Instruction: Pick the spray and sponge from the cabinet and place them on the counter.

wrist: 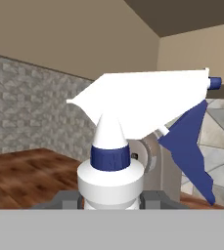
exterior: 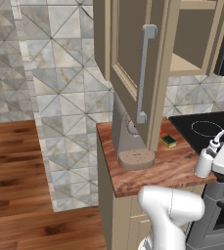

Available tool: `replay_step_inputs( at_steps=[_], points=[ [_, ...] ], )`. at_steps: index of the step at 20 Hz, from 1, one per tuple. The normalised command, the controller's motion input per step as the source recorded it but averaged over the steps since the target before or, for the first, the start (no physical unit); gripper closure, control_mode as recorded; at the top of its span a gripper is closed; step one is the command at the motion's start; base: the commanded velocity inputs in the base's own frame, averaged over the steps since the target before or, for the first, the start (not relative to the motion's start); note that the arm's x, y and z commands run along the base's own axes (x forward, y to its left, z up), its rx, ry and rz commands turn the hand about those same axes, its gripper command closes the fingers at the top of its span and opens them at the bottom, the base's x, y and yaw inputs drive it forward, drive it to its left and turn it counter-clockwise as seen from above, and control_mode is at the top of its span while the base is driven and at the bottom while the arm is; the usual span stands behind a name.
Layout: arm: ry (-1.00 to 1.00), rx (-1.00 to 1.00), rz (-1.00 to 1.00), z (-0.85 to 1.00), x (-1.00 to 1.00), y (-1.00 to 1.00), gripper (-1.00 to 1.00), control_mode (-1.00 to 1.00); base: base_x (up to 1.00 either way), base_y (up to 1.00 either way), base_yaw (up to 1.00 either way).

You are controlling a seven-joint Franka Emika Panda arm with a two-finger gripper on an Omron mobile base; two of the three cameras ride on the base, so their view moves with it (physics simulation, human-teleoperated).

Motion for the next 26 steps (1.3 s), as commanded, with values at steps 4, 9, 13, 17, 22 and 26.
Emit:
replay_step_inputs(
  at_steps=[4,9,13,17,22,26],
  points=[
    [-0.02,0.0,0.0,-0.16,0.1,-0.05,1.0,-1.0,0.0,0.0,0.0],
    [-0.01,0.0,0.0,-0.15,0.12,-0.05,1.0,-1.0,0.0,0.0,0.0],
    [0.0,0.0,0.0,-0.11,0.15,-0.05,1.0,-1.0,0.0,0.0,0.0],
    [0.0,0.0,0.0,-0.08,0.14,-0.07,1.0,-1.0,0.0,0.0,0.0],
    [0.02,0.0,0.0,-0.08,0.04,-0.16,1.0,-1.0,0.0,0.0,0.0],
    [0.01,0.0,0.0,-0.06,0.0,-0.19,1.0,-1.0,0.0,0.0,0.0]
  ],
)
